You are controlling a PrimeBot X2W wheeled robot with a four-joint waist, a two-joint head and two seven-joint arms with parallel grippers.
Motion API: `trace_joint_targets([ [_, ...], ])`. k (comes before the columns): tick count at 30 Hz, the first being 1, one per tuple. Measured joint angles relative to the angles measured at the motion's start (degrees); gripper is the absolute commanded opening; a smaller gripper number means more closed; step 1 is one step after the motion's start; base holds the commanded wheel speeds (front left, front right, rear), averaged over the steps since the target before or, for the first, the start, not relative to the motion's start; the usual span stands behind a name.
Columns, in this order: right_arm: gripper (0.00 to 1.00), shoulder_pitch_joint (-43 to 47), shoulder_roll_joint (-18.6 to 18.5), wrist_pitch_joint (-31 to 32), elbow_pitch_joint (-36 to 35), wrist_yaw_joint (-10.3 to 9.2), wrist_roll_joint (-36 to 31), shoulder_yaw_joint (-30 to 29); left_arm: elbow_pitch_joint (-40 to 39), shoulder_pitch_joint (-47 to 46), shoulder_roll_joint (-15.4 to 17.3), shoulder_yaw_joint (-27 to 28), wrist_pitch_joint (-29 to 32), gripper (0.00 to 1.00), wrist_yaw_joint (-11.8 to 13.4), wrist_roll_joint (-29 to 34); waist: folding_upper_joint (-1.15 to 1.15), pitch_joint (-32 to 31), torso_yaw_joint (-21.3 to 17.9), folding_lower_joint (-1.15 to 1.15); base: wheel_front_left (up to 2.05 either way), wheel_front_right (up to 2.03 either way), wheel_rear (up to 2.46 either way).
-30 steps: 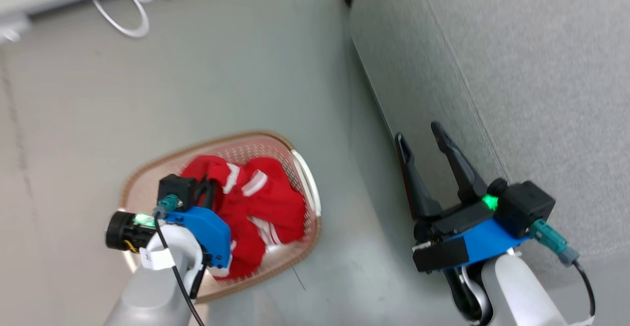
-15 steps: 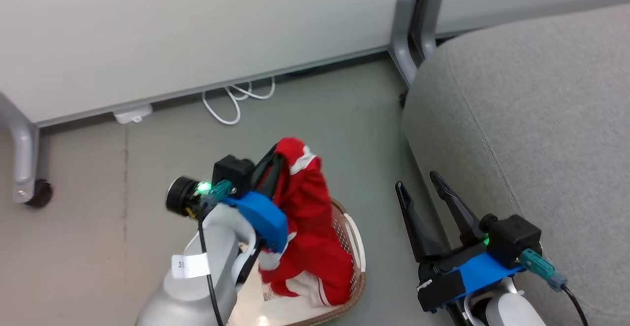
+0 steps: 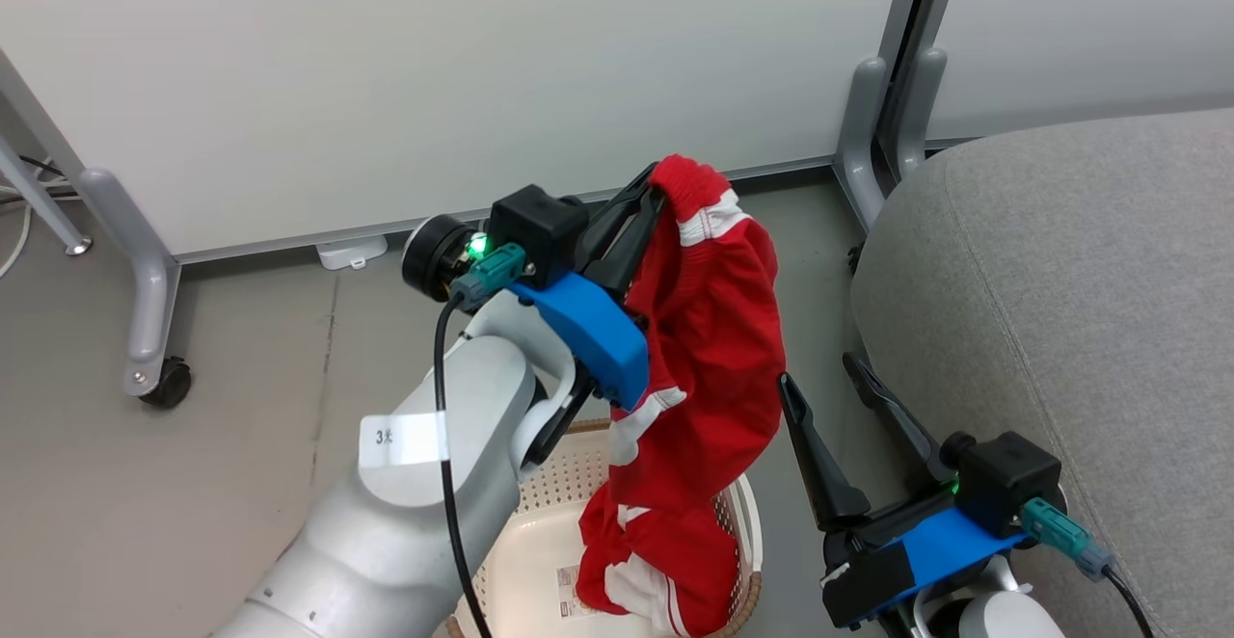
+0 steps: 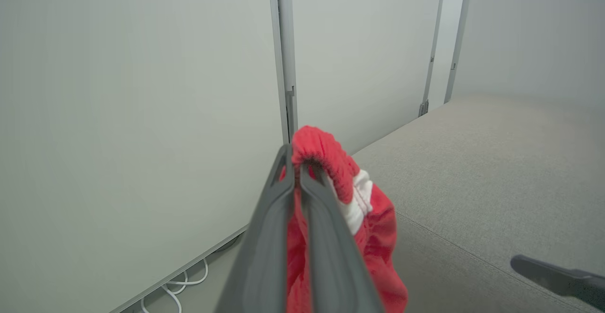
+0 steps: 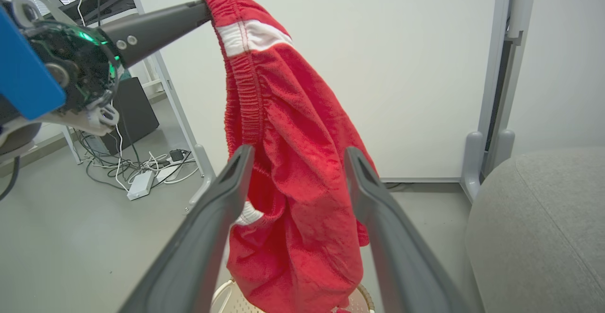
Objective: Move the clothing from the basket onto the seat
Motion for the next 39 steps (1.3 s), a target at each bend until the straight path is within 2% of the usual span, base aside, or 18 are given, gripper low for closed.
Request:
trace_joint_targets([
  [18,1.0,0.2,0.0,1.2,0.9,-0.01,0.3,0.6,-1.2,-4.4,0.0,-7.5,0.8,0.0,2.4,-6.6,0.0,-0.3,0.9,0.01,0.0,0.0,0.0],
  [26,1.0,-8.7,0.0,3.3,8.6,0.0,-1.3,1.5,-0.8,-5.7,0.0,-10.0,0.5,0.0,2.5,-7.9,0.0,0.9,0.8,0.01,0.0,0.0,0.0],
  [39,1.0,-18.1,0.0,1.2,19.7,0.0,-2.3,2.0,-0.9,-6.6,0.0,-14.9,-0.1,0.0,2.9,-10.8,0.0,1.5,2.1,0.01,0.0,0.0,0.0],
])
